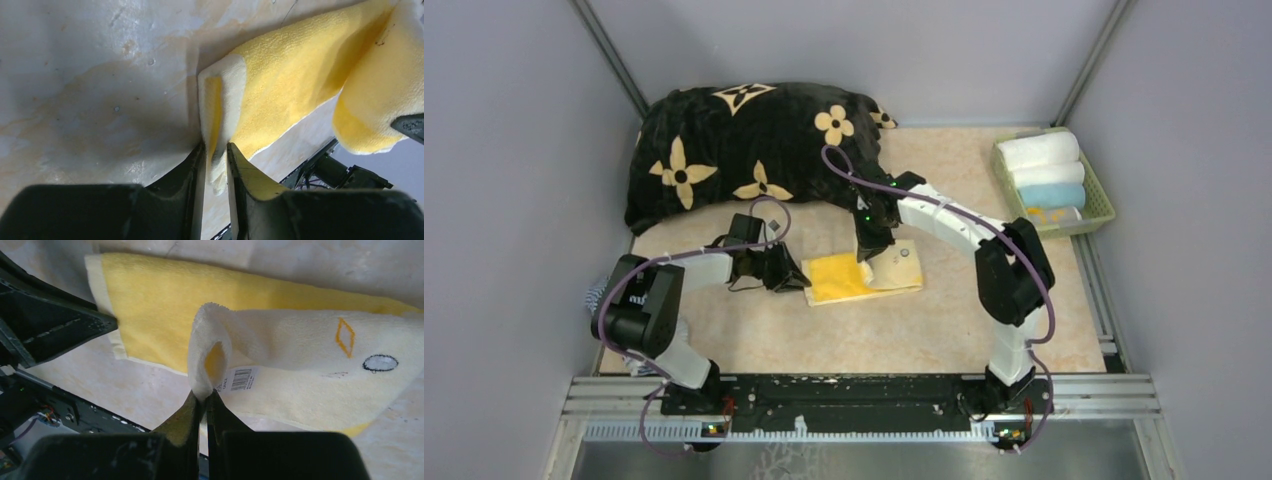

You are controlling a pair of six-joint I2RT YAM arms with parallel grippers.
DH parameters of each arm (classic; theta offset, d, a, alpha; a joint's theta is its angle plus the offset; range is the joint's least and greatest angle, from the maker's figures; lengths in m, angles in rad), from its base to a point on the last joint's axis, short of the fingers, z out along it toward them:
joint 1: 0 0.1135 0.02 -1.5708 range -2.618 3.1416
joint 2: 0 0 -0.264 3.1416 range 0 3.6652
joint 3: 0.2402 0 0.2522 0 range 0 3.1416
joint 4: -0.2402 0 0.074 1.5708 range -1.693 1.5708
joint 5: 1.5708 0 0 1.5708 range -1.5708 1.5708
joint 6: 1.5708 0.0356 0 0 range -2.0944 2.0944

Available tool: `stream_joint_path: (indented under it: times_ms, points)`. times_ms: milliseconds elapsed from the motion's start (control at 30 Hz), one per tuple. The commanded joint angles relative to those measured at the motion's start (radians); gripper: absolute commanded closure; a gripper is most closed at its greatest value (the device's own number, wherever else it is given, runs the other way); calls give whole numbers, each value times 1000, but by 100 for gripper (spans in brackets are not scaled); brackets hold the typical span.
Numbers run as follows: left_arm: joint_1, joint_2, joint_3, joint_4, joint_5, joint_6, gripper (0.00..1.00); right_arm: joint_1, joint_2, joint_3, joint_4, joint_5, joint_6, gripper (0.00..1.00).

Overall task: Roll the towels
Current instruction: Fold the towel at the center of the board.

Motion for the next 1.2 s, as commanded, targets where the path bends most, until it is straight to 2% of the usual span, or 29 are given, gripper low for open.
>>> stream_joint_path:
  times_ms: [0,667,933,1167]
  points:
    - [-12,31,-10,18,-27,2,73,54,51,108,9,-15,52,100]
    - [-26,26,-13,8,-46,5,78,184,265,354,-85,-47,98,100]
    - [-31,17,-18,8,-54,4,78,202,298,376,-87,-52,103,100]
    - [-34,8,-30,8,-61,1,77,203,313,359,-22,-42,123,100]
